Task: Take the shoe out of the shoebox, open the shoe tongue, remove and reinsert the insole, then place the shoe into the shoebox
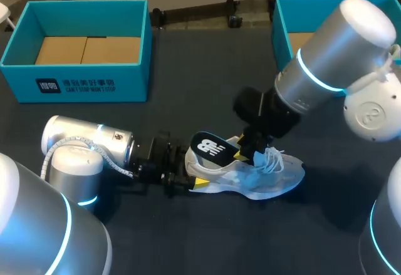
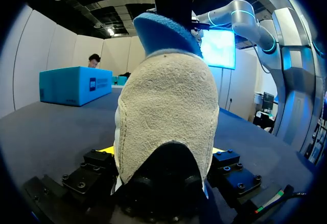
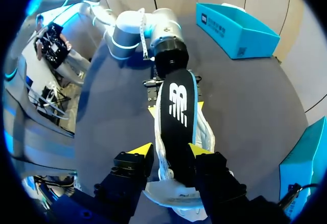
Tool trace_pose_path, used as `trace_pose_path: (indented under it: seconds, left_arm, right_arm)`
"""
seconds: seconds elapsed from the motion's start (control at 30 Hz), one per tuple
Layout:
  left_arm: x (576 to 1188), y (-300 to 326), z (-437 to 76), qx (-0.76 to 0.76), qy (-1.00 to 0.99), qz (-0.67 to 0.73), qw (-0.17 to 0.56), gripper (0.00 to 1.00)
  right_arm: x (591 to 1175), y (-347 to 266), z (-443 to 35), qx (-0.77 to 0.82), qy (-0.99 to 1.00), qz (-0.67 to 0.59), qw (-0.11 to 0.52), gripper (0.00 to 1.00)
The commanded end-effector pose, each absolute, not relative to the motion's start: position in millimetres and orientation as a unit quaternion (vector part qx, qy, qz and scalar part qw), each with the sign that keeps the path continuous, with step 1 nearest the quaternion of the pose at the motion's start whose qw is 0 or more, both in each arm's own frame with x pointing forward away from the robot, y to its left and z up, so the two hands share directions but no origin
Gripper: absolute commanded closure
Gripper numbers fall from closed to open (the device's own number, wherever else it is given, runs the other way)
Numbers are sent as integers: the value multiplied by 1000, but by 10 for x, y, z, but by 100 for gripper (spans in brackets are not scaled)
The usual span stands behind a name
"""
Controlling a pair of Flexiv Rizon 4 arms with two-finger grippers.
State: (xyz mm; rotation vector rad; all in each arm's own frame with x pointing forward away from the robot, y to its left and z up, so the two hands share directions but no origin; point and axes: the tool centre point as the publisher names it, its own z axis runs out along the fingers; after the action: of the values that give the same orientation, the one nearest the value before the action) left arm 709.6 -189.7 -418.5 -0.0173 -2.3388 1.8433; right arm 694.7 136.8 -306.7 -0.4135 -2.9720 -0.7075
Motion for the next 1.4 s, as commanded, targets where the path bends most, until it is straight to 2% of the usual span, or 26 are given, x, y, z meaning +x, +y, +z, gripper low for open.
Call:
trace_pose_path:
  seconds: [0.03, 0.43, 0.63, 0.77, 0.83, 0.9, 1.4]
  left_arm:
    - [7099, -1901, -4222, -5, -783, 617, 81, 100]
    - [7099, -1901, -4222, -5, -783, 617, 81, 100]
    - [7099, -1901, -4222, -5, -783, 617, 81, 100]
    - [7099, -1901, -4222, -5, -783, 617, 81, 100]
    - [7099, -1901, -4222, -5, -783, 617, 81, 100]
    - [7099, -1901, -4222, -5, -783, 617, 81, 100]
    - [7099, -1901, -4222, -5, -783, 617, 81, 100]
  right_arm:
    - [7046, 1428, -3067, -135, -968, -206, 45, 58]
    - [7217, 1582, -3185, -126, -969, -197, 83, 58]
    - [7235, 1656, -3233, -122, -970, -187, 94, 61]
    - [7251, 1676, -3241, -120, -971, -182, 100, 66]
    - [7257, 1678, -3250, -120, -971, -182, 103, 73]
    - [7264, 1672, -3255, -121, -970, -181, 105, 99]
    - [7388, 1613, -2903, -108, -969, -196, 107, 100]
